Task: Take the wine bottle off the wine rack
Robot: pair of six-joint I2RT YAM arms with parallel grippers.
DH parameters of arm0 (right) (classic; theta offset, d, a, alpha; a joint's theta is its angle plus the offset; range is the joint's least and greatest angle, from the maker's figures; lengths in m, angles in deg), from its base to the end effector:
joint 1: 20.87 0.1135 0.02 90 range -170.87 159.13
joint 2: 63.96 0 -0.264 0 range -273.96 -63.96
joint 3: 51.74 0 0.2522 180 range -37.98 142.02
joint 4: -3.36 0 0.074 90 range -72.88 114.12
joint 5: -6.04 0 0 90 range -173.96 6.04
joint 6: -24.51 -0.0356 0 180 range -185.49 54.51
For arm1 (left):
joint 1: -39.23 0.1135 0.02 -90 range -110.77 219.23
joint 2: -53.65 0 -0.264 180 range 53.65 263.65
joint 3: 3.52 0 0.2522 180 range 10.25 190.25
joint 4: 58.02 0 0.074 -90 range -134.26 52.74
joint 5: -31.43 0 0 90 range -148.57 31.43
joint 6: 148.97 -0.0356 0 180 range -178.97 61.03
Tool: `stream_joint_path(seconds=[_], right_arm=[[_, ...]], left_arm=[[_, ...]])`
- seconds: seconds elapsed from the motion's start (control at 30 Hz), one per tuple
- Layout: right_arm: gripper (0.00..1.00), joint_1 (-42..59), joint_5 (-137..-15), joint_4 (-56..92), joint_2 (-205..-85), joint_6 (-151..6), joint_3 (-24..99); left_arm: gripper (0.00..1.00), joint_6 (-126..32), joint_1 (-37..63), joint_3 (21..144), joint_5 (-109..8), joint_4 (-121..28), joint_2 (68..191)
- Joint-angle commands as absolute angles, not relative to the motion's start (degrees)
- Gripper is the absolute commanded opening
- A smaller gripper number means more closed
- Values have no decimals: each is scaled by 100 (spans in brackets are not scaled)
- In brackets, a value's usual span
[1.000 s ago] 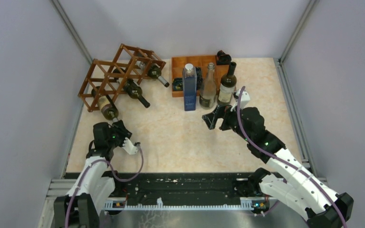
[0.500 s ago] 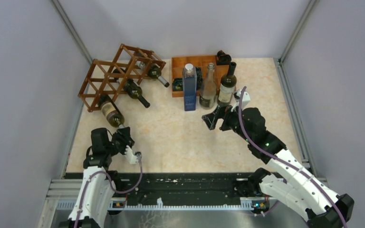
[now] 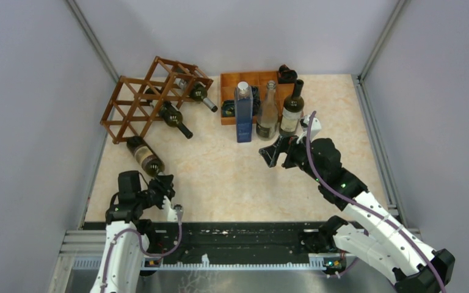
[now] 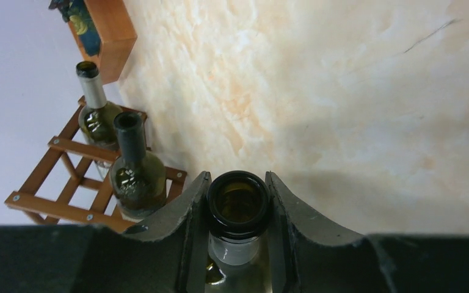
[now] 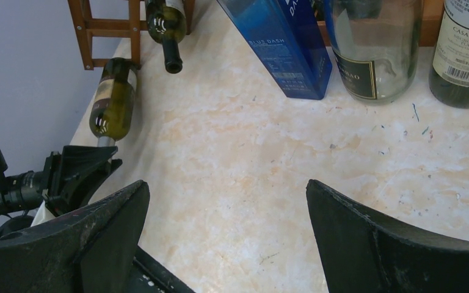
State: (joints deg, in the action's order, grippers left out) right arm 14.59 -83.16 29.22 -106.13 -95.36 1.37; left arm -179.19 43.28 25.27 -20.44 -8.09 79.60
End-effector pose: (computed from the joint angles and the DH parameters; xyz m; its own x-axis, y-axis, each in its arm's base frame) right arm 0.1446 0.1036 0.3104 -0.4762 0.2722 -0.8361 -0.4081 0.7739 0.4844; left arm 0.1052 -0.0146 0.1668 0.6821 0.7297 -0.0481 0.4482 -0.3652 0.8159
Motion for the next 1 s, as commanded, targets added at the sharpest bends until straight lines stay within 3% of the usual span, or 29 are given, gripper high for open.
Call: stream_joint_path(seconds=[0.0,0.2,0.43,0.63,0.97], right_arm=[[99,1479,-8278,2736,-10579,-9575,302],[99,1478,-8265,2727,-10587,-9581,298],[99,1477,-8272,2740,-10581,-9573,315],[99,1479,-8275,2760,-10644,-9520,375],[99,1486,-8225,2724,-10815,-9557,438]], left_arm=[[0,-21832,4231,2492,-1625,-458,7821],[0,-21832,4130,2501,-1547,-554,7807],[0,-21814,4125,2659,-549,-1297,8181],[0,-21805,4125,3391,256,-1269,8933],[0,-21687,3942,4763,440,-889,9996]])
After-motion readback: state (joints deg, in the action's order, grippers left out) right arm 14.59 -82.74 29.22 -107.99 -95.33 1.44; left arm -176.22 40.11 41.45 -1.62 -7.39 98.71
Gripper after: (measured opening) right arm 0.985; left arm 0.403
